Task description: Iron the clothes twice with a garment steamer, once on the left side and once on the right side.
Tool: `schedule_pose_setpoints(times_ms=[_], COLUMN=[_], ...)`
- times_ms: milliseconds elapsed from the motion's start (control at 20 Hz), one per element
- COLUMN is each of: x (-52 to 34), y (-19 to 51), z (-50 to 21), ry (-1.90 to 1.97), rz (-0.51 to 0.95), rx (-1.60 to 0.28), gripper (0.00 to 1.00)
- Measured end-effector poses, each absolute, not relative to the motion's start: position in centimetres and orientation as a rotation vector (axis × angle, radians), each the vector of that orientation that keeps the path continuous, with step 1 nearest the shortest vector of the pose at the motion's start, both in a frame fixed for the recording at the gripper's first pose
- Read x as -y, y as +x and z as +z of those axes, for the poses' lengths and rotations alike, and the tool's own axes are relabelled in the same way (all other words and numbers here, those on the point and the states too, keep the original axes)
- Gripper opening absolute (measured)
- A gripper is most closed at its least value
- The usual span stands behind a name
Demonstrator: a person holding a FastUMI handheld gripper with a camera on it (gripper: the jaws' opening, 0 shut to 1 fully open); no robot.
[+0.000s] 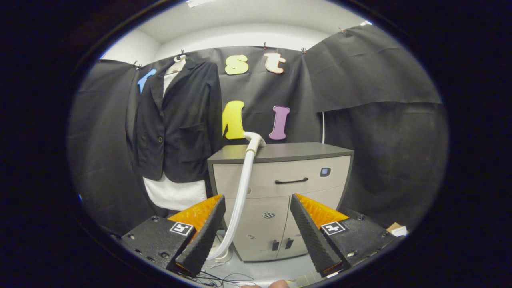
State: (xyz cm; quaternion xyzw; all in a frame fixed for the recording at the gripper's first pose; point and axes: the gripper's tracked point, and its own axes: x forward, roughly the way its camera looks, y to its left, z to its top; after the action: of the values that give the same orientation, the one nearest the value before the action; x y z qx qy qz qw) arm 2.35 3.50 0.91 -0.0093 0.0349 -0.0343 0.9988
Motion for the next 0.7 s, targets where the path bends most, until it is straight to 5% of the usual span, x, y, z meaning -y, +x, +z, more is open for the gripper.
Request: schedule_pose_setpoints(times_ms=[700], x=[-5.7], y=[16.1], z=[7.9], ry=[0.016], rz=[-0.016], rx=[-0.141], gripper=[1.00])
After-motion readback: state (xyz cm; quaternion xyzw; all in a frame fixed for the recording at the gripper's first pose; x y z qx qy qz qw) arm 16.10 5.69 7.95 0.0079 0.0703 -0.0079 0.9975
